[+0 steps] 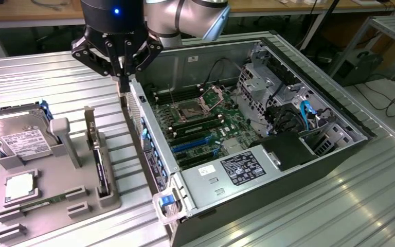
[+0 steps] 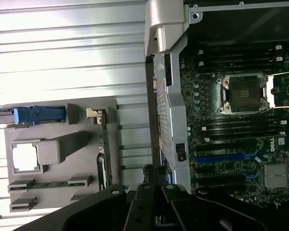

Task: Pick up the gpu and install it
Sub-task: 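Reach for the gpu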

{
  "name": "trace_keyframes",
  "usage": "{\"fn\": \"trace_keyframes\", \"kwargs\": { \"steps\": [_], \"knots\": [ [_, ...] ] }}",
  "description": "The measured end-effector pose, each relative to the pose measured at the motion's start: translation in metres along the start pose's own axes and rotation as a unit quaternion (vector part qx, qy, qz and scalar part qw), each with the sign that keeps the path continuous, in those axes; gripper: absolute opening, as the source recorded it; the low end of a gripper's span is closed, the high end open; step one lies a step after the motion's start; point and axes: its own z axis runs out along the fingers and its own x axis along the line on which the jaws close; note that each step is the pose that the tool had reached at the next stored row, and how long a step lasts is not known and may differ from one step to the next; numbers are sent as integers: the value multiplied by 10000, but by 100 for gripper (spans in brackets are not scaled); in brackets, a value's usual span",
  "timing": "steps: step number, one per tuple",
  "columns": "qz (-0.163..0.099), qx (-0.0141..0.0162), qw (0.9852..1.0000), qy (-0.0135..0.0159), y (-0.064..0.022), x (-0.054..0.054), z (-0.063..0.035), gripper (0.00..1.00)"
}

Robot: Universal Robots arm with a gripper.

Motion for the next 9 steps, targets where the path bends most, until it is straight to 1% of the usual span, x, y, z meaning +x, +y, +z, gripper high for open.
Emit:
{"fn": "trace_keyframes", "kwargs": {
  "steps": [9],
  "knots": [
    [0,0,10000,0,-40,61,-2,11]
  ]
}}
